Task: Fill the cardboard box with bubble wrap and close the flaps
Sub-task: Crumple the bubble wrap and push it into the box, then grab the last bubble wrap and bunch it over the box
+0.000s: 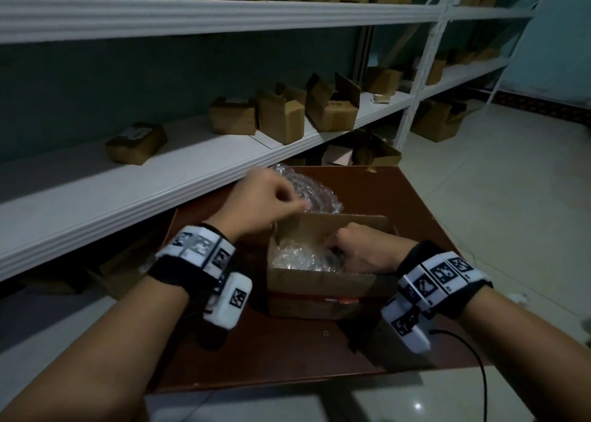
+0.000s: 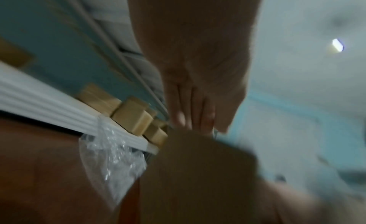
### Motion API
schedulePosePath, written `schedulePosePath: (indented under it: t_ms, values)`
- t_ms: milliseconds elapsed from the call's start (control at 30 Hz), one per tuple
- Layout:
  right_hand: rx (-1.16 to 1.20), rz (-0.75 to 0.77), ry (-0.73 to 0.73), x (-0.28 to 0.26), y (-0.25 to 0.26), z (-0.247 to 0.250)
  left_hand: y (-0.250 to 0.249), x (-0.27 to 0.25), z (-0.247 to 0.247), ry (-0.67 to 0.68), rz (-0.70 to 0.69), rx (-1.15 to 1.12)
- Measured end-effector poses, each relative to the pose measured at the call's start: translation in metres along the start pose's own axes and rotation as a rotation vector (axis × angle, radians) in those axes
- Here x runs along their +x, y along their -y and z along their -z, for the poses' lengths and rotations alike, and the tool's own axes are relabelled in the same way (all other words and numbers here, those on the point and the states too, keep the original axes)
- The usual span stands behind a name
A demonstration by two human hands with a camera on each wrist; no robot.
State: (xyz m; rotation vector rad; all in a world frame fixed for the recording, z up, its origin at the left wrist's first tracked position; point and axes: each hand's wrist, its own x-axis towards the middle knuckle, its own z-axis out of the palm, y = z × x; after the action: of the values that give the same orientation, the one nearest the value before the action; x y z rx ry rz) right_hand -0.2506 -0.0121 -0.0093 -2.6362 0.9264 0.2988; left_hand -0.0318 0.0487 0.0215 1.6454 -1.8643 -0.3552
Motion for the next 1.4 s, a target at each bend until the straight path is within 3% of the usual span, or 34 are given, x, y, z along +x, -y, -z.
schedulePosePath:
  t_ms: [67, 133, 200, 333, 433, 533, 700, 767, 833, 933, 1200, 1400]
  values:
    - [0.028, 0.04, -0.054, -0.003, 0.0, 0.002, 0.01, 0.004, 0.014, -0.282, 0.085, -0.07]
    - [0.055, 0.061, -0.104, -0.005, 0.001, 0.007, 0.029, 0.009, 0.018, -0.391, 0.191, 0.055]
    - [0.083, 0.07, -0.148, -0.009, 0.0, 0.012, 0.047, 0.014, 0.007, -0.248, 0.303, 0.172]
    - [0.187, 0.09, -0.242, -0.016, -0.002, 0.017, 0.075, 0.018, -0.019, 0.088, 0.558, 0.146]
    - [0.174, 0.133, -0.402, -0.018, -0.002, 0.014, 0.086, 0.019, -0.028, 0.266, 0.684, 0.177]
    - [0.209, 0.142, -0.528, -0.021, -0.003, 0.011, 0.088, 0.016, -0.029, 0.158, 0.643, -0.082]
    - [0.231, 0.12, -0.668, -0.022, -0.008, 0.007, 0.081, 0.02, -0.017, -0.317, 0.666, -0.362]
    - [0.212, 0.107, -0.684, -0.021, -0.012, 0.007, 0.073, 0.023, -0.004, -0.52, 0.596, -0.431]
    - [0.199, 0.094, -0.697, -0.021, -0.016, 0.006, 0.062, 0.025, 0.008, -0.629, 0.496, -0.547]
    - [0.2, 0.091, -0.72, -0.02, -0.019, 0.005, 0.05, 0.027, 0.023, -0.688, 0.367, -0.803]
    - [0.299, 0.168, -0.747, -0.03, -0.013, 0.007, 0.022, 0.016, 0.05, -0.717, 0.17, -1.108]
    - [0.948, 0.205, -0.726, -0.03, -0.018, 0.011, 0.016, 0.01, 0.046, -0.589, 0.162, -1.161]
